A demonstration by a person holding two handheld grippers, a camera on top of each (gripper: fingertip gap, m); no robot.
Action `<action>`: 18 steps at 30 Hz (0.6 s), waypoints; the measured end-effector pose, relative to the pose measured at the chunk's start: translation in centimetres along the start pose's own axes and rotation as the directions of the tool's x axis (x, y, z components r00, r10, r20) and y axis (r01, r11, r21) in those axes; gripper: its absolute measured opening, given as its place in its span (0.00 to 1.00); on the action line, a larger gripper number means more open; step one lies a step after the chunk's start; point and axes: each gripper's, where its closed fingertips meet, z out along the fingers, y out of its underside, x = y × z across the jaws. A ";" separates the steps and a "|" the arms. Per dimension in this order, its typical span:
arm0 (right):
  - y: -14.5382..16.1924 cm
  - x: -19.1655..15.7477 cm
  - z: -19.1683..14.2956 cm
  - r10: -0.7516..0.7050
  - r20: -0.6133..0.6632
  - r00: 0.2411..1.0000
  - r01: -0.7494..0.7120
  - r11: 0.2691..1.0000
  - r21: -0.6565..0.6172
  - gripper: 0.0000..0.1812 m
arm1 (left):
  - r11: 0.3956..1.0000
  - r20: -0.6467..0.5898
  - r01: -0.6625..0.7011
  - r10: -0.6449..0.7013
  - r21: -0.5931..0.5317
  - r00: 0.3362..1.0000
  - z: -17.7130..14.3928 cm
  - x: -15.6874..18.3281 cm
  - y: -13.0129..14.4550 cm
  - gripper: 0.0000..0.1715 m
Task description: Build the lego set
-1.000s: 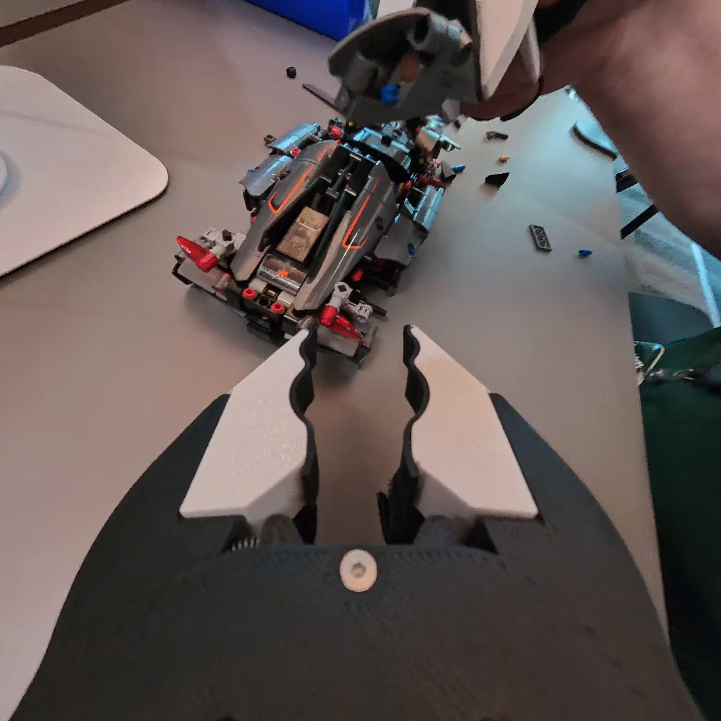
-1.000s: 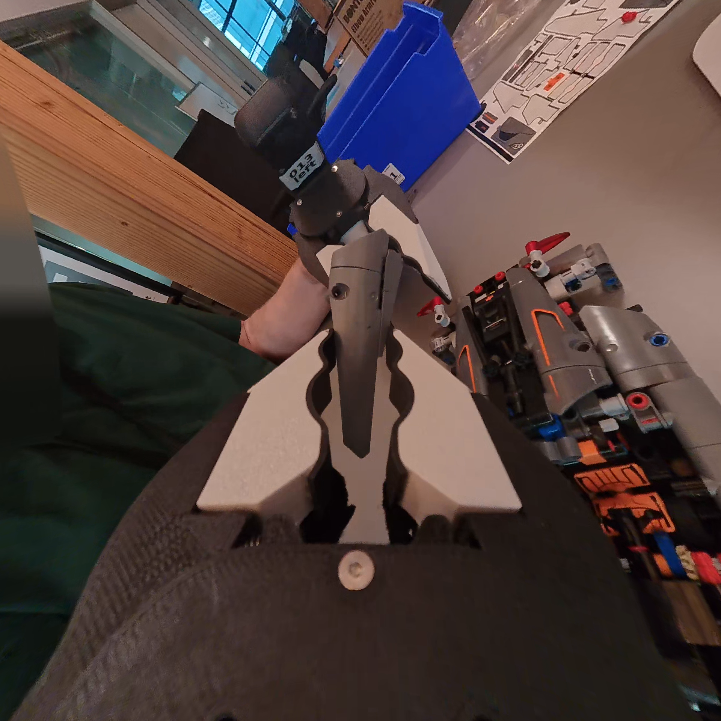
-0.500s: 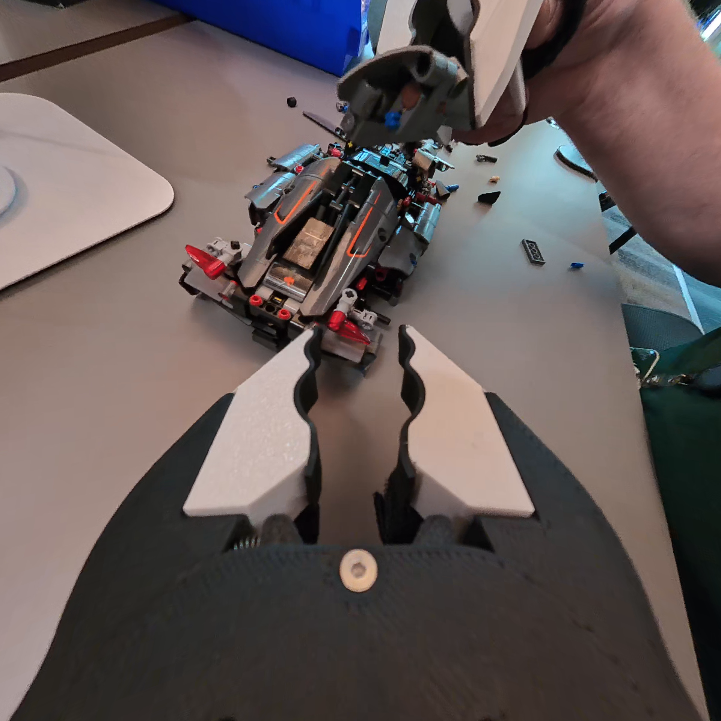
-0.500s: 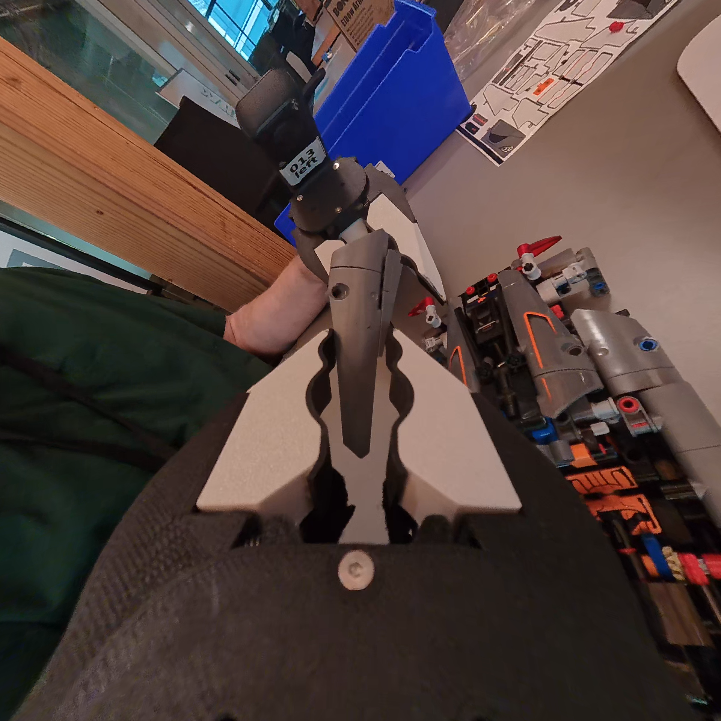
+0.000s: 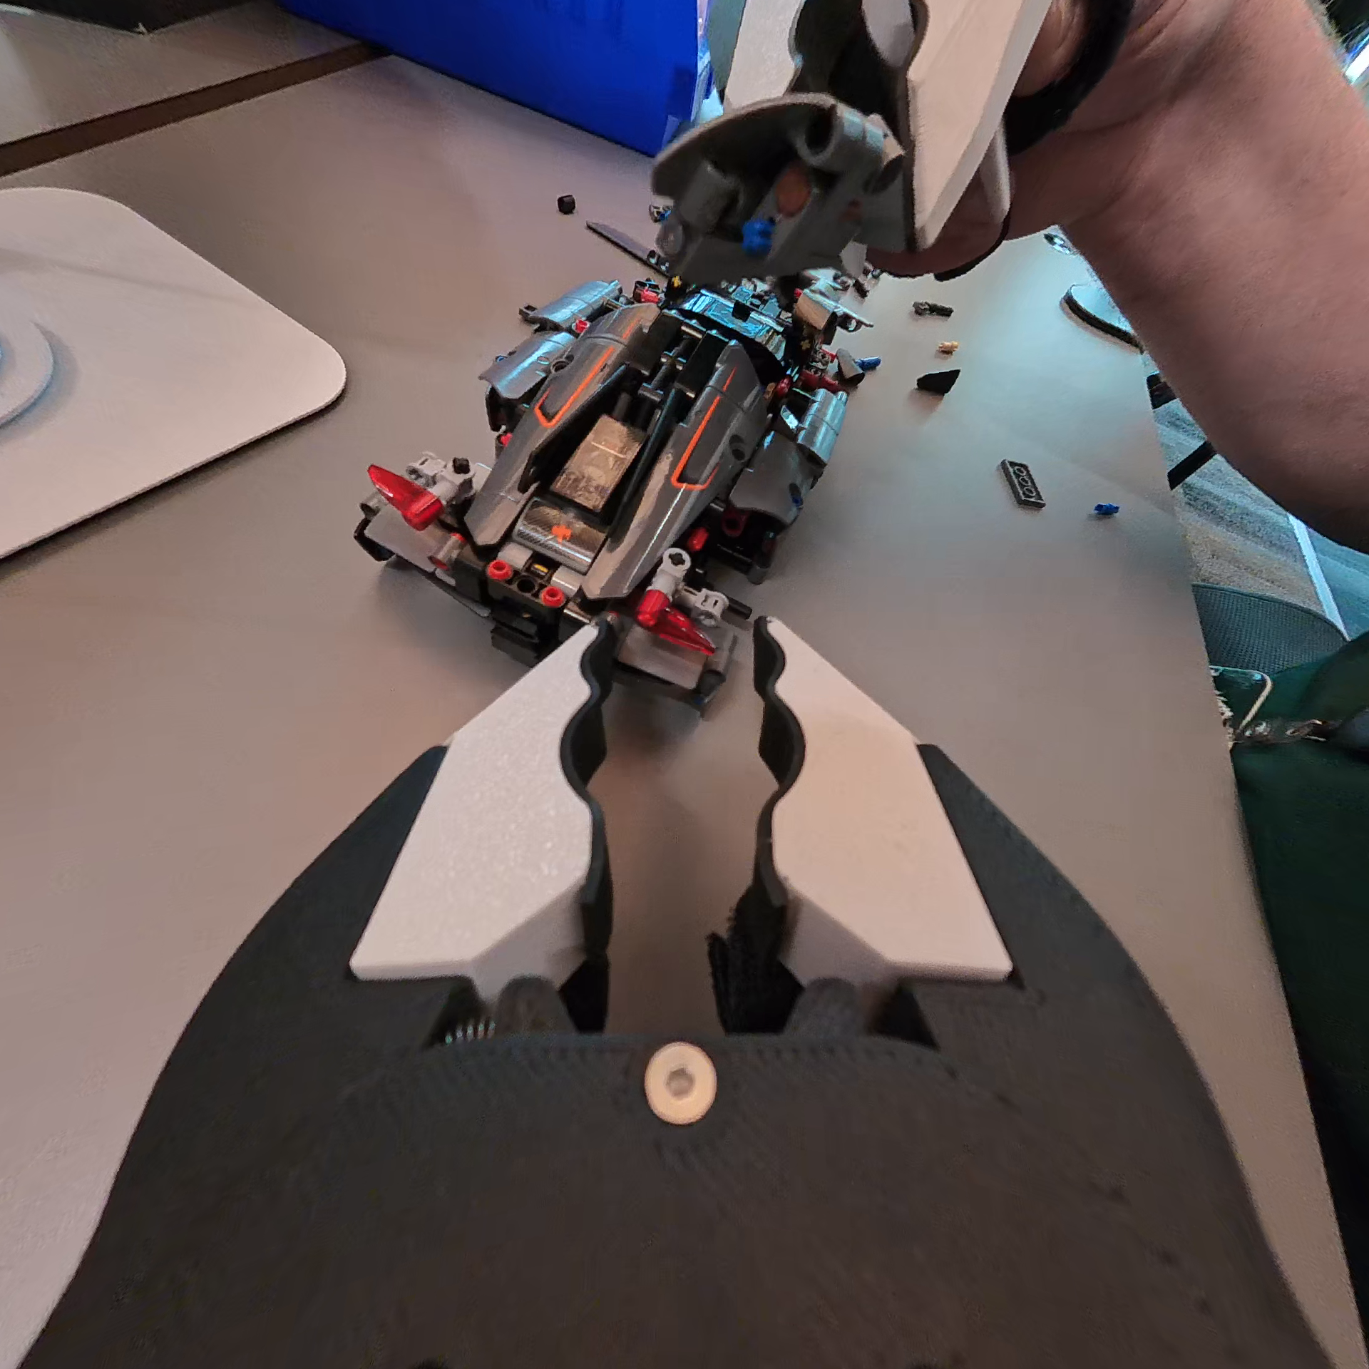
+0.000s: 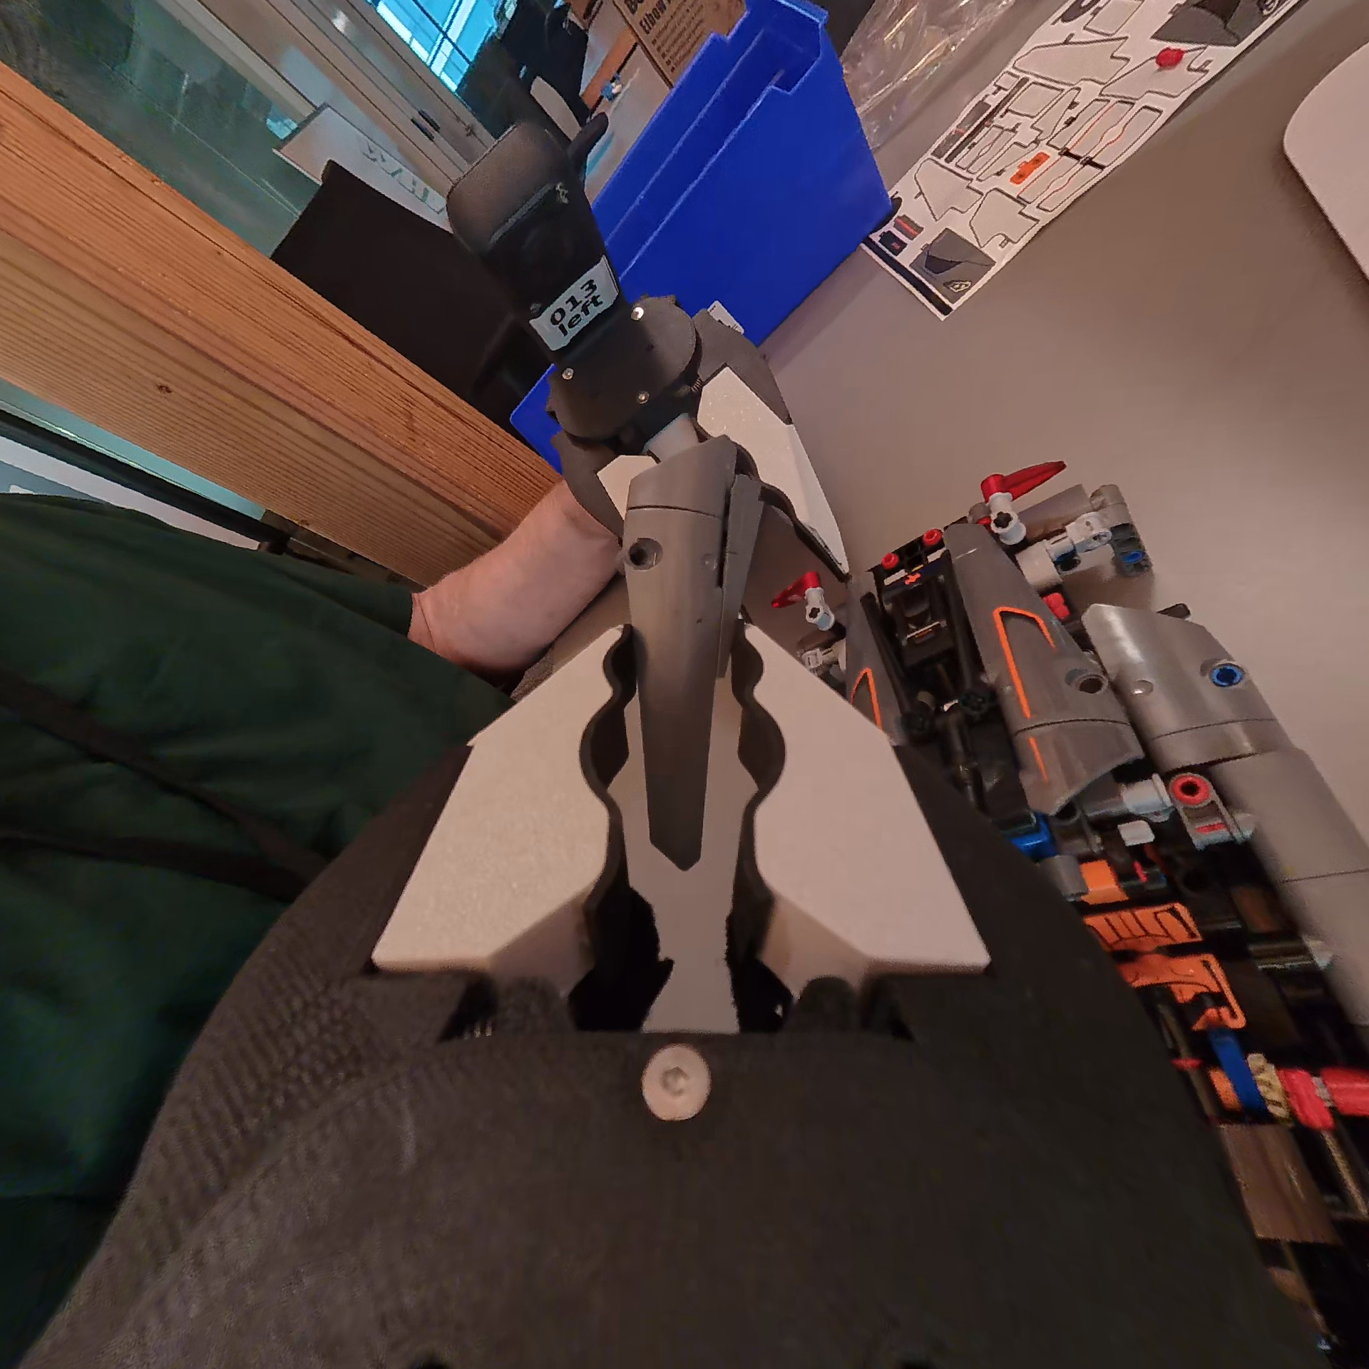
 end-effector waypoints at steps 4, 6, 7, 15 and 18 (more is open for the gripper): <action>-0.1 0.1 -0.2 0.000 -0.004 1.000 0.000 1.000 0.006 0.13 | 1.000 -0.003 0.004 -0.004 0.003 1.000 0.0 0.0 0.0 0.21; -0.1 0.2 -0.3 0.000 -0.006 1.000 0.000 1.000 0.004 0.13 | 1.000 -0.004 0.003 -0.003 0.004 1.000 0.0 0.0 0.0 0.21; -0.1 0.2 -0.3 0.000 -0.007 1.000 0.000 1.000 0.003 0.13 | 1.000 -0.003 0.003 -0.003 0.004 1.000 0.0 0.0 0.0 0.21; -0.2 0.5 -0.7 0.002 -0.032 0.999 -0.002 1.000 0.001 0.13 | 1.000 -0.006 0.003 -0.003 0.007 1.000 -0.3 0.0 -0.1 0.20; -0.2 0.6 -0.9 -0.006 -0.057 0.998 0.006 1.000 -0.008 0.13 | 1.000 -0.004 -0.012 0.012 0.016 1.000 -0.6 0.1 -0.3 0.21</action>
